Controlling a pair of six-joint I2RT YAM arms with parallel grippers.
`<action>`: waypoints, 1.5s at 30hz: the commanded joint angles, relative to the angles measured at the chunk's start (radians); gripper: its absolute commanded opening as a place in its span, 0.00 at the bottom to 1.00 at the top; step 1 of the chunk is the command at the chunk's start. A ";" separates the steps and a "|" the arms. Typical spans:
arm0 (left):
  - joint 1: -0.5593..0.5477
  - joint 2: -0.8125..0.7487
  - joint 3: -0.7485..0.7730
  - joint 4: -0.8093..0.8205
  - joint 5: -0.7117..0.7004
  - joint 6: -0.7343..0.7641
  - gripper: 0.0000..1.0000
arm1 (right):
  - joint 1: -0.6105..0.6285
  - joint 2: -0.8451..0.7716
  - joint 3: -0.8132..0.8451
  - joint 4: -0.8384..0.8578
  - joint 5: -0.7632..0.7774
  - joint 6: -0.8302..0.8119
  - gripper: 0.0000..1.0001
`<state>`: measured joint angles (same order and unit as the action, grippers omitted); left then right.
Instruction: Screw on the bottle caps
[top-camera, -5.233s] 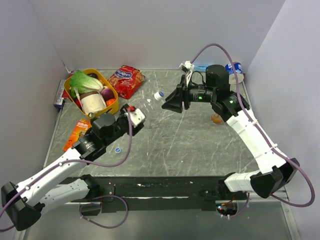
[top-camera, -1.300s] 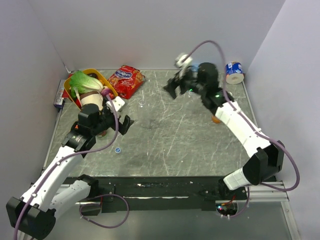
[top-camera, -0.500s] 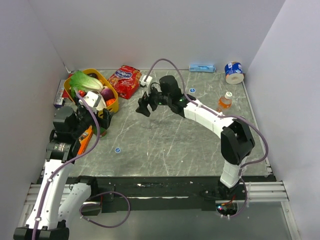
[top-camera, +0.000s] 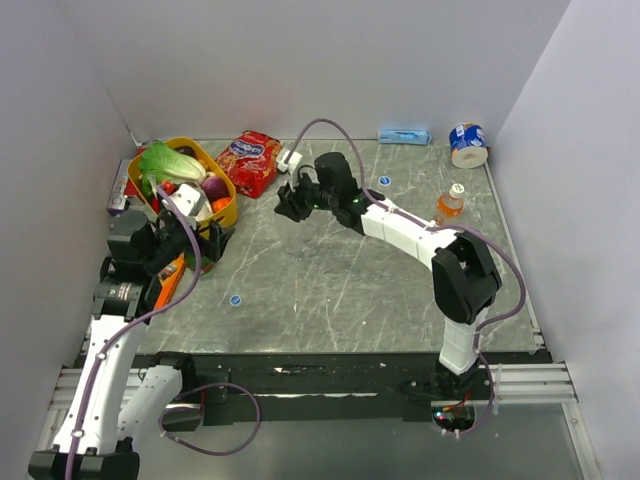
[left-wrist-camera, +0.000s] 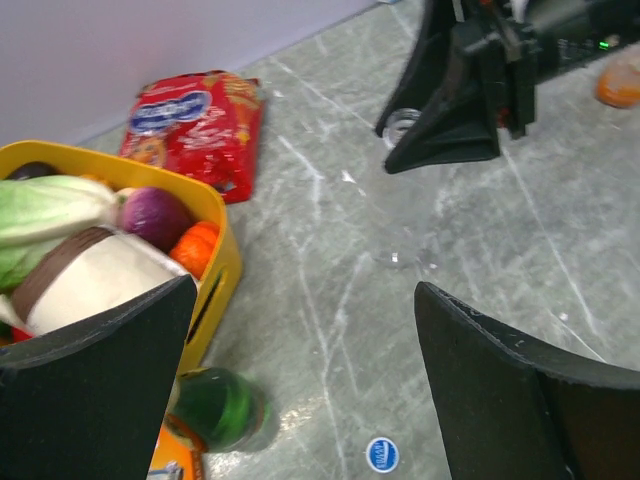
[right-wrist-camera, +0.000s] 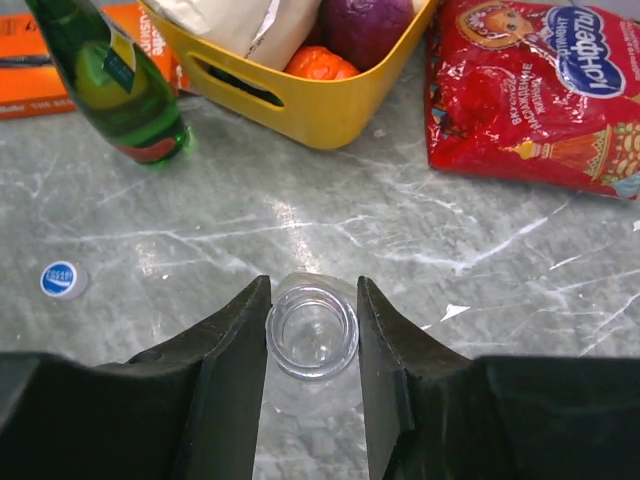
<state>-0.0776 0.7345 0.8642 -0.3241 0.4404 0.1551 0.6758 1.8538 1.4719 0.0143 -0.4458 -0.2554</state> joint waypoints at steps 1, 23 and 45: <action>-0.017 0.045 0.010 -0.035 0.159 0.053 0.96 | -0.002 -0.121 0.051 -0.043 -0.112 -0.028 0.11; -0.263 0.195 -0.122 0.344 0.110 0.008 0.96 | -0.001 -0.320 0.143 -0.068 -0.353 0.318 0.00; -0.272 0.226 -0.065 0.286 0.251 0.026 0.77 | 0.014 -0.318 0.126 -0.010 -0.430 0.361 0.05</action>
<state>-0.3462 0.9726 0.7448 -0.0719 0.6605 0.1925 0.6762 1.5494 1.5665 0.0032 -0.8364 0.1421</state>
